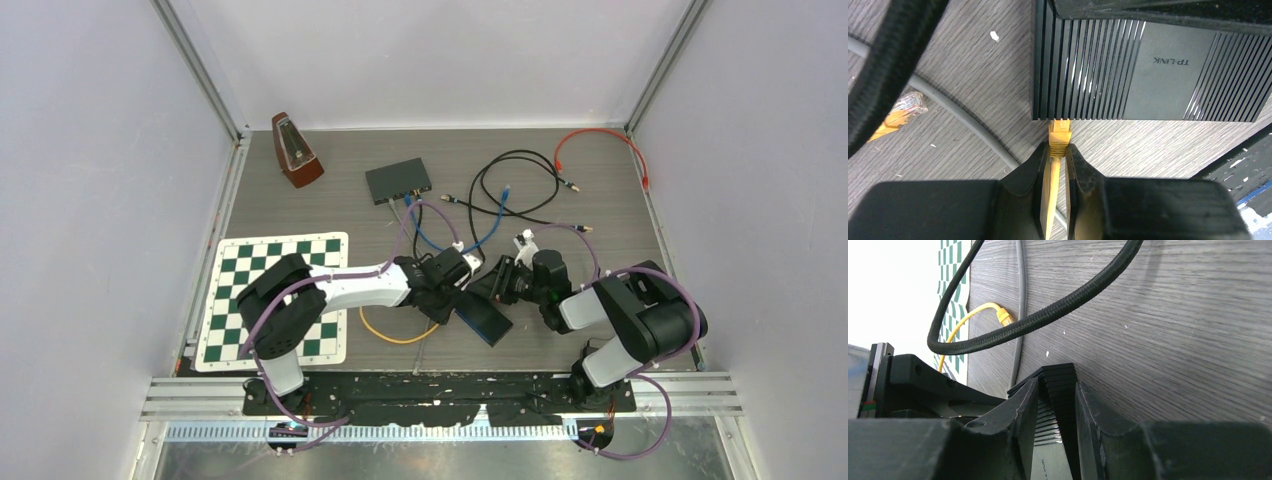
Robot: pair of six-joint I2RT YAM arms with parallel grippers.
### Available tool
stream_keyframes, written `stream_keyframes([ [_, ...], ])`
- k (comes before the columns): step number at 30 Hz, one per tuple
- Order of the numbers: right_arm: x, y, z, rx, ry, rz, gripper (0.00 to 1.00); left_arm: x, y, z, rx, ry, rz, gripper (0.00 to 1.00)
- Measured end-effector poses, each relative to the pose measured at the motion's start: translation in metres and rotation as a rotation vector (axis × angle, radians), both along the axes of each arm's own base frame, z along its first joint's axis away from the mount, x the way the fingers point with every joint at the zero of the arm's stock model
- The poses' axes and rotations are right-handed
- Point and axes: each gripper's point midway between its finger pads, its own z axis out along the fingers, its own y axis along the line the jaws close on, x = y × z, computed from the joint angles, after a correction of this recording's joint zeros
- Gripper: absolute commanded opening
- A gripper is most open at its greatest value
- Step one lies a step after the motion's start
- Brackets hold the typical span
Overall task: Insert the plug into the switch port
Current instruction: Insert the connector into the switch port.
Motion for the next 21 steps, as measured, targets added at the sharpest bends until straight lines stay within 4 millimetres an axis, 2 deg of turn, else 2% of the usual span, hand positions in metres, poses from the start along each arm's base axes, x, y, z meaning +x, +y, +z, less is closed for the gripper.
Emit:
stream_keyframes([
  [13,0.0002,0.0041,-0.0014,0.044,-0.041,-0.035,0.31,0.0014,-0.0007,-0.0012,0.015,-0.037,-0.136,0.0],
  [21,-0.0018,0.0009,-0.0032,0.115,-0.037,-0.125,0.29,0.005,-0.0001,-0.0004,-0.001,0.0,-0.085,0.0],
])
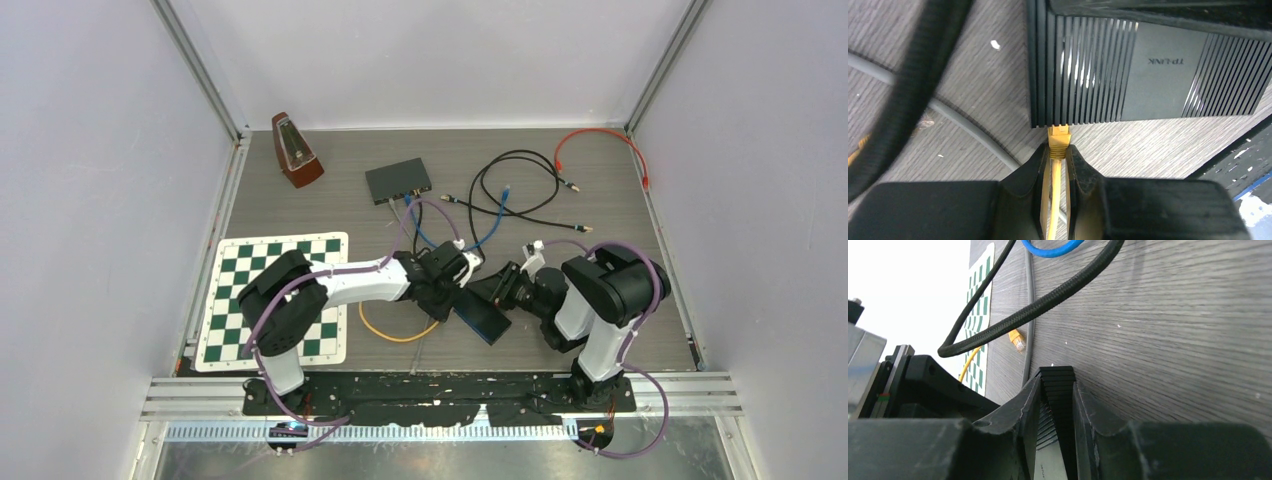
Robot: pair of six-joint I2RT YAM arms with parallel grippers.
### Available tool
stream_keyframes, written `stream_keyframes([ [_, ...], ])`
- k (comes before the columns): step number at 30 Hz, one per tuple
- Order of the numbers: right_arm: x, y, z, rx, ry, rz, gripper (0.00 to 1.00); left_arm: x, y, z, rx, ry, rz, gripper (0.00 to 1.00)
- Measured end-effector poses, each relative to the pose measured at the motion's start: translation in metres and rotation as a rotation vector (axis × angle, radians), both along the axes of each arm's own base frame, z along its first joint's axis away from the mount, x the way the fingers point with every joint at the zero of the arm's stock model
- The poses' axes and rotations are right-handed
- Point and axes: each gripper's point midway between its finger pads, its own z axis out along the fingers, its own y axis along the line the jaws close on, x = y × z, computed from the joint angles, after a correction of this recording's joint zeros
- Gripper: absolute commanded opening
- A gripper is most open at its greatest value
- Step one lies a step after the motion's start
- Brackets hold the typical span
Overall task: Insert the plug into the switch port
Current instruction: Insert the connector into the switch port.
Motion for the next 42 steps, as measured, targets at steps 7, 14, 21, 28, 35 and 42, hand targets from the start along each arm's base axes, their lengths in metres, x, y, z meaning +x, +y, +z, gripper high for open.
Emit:
stream_keyframes([
  [7,0.0,-0.002,0.0,0.033,0.008,-0.044,0.27,0.008,0.005,0.001,-0.022,0.039,0.067,0.0],
  [14,0.0,-0.002,0.0,0.035,0.012,-0.057,0.28,0.008,0.004,-0.001,0.02,-0.04,-0.04,0.0],
  [21,0.0,-0.002,0.0,0.043,0.022,-0.084,0.25,0.009,0.004,0.0,0.007,-0.032,-0.081,0.0],
  [28,0.0,-0.003,-0.005,0.053,0.061,-0.108,0.24,0.004,0.001,0.0,-0.043,0.056,-0.034,0.0],
  [35,0.0,-0.003,-0.009,0.085,0.123,-0.142,0.24,0.008,0.004,-0.002,0.047,-0.095,-0.145,0.0],
  [42,0.0,-0.003,-0.009,0.111,0.157,-0.163,0.21,0.01,0.004,-0.001,0.092,-0.164,-0.22,0.0],
])
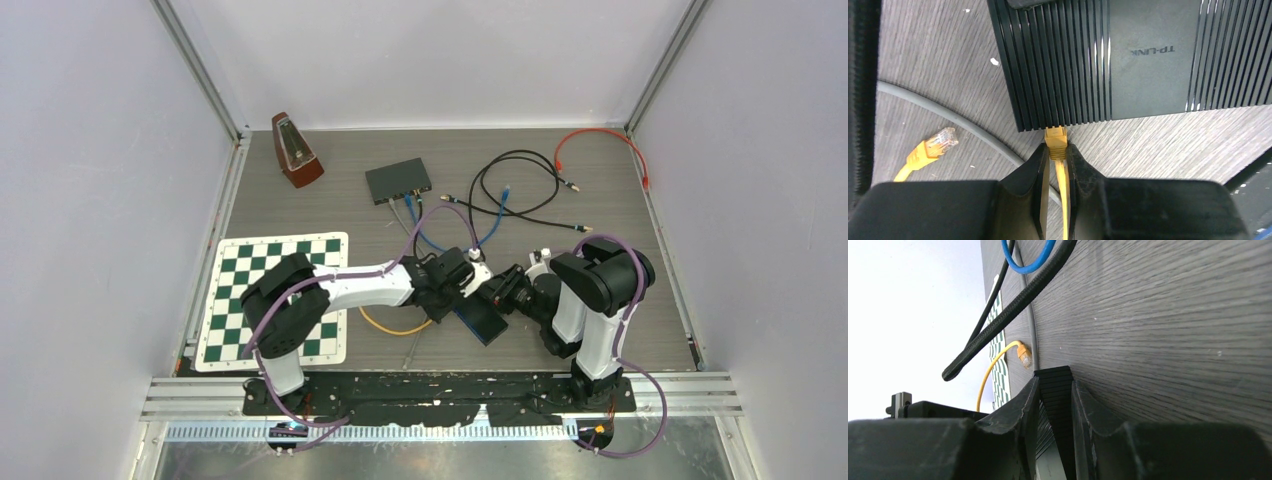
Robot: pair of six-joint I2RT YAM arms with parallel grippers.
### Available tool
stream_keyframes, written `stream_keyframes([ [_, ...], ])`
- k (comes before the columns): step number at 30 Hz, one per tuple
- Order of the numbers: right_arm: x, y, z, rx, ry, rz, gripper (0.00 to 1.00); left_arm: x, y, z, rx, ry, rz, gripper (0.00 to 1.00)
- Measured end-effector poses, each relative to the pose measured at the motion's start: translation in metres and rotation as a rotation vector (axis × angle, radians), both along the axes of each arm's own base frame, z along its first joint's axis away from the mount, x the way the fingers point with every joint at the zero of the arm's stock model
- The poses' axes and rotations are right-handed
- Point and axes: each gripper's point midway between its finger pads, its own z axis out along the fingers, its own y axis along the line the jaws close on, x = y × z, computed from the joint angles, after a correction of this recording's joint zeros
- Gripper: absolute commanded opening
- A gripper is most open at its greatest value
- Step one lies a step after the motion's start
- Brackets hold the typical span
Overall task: Insert the plug into the switch port
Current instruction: Insert the connector into the switch port.
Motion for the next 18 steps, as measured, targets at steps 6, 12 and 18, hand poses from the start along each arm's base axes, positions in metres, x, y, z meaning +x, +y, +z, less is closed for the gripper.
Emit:
stream_keyframes([
  [6,0.0004,0.0008,0.0003,0.01,0.013,-0.015,0.2,-0.0026,-0.0019,0.0004,-0.065,0.11,0.113,0.0],
  [12,0.0015,0.0013,0.0003,0.016,0.022,-0.035,0.22,0.0012,0.0009,0.0003,-0.079,0.138,0.176,0.0],
  [18,0.0033,0.0026,0.0044,0.027,0.018,-0.055,0.28,0.0014,0.004,0.0,-0.14,0.146,0.19,0.0],
])
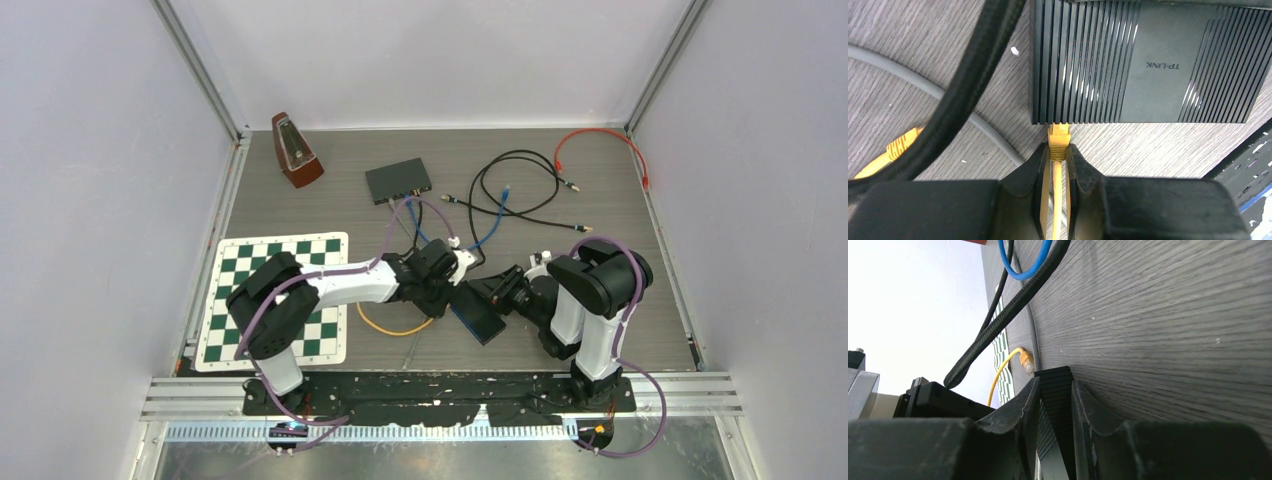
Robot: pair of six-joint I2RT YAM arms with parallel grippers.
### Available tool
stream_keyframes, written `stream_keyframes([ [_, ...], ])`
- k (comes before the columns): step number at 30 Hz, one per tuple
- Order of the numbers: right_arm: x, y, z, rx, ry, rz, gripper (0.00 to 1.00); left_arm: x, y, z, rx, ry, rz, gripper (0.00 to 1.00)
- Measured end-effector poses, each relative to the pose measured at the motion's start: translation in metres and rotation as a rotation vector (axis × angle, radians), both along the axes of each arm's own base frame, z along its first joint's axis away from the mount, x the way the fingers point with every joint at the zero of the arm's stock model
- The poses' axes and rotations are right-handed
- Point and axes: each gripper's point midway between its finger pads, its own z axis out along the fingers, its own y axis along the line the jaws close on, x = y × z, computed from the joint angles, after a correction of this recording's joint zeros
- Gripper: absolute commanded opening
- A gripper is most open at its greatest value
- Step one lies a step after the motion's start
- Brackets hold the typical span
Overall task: Insert the plug into the switch port
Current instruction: Insert the connector into the switch port.
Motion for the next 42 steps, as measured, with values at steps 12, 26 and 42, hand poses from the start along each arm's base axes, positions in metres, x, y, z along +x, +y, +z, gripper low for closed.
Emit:
stream_keyframes([
  [12,0.008,0.009,0.009,0.041,-0.004,-0.017,0.33,0.002,0.009,0.001,-0.083,-0.098,-0.04,0.0],
  [26,0.017,0.02,0.027,0.01,-0.063,0.005,0.46,0.007,0.016,0.001,-0.136,-0.169,-0.034,0.0],
  [42,0.008,0.007,0.04,-0.414,-0.046,0.108,0.73,0.026,0.003,0.004,-0.178,-0.235,-0.003,0.0],
])
